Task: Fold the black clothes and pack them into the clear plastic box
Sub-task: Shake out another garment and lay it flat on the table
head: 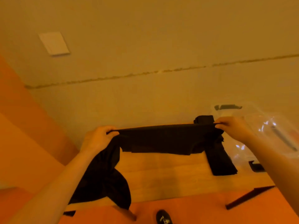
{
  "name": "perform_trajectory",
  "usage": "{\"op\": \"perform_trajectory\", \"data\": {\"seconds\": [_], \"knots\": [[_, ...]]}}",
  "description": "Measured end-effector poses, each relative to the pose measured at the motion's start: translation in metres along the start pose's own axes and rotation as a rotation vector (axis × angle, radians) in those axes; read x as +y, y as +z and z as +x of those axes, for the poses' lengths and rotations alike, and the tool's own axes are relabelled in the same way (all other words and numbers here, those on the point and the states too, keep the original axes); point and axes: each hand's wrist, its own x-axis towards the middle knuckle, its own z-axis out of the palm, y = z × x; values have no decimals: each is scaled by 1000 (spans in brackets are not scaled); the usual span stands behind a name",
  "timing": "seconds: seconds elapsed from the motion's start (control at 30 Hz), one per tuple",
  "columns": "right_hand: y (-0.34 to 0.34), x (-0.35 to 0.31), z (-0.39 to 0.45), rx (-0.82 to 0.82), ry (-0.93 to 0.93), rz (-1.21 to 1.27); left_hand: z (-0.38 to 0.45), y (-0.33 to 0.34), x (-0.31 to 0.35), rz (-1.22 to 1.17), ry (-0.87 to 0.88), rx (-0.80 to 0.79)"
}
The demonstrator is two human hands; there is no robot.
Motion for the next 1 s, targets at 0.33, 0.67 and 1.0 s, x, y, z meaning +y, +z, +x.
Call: {"op": "perform_trajectory", "data": {"seconds": [0.33, 0.67, 1.0], "knots": [[-50, -64, -46, 200, -171, 91, -40, -66, 41, -137, 136, 209], [-38, -57, -73, 111, -121, 161, -75, -75, 23, -162, 31, 42], [21, 3, 56, -164, 55, 29, 39, -4, -40, -45, -249, -252]]}}
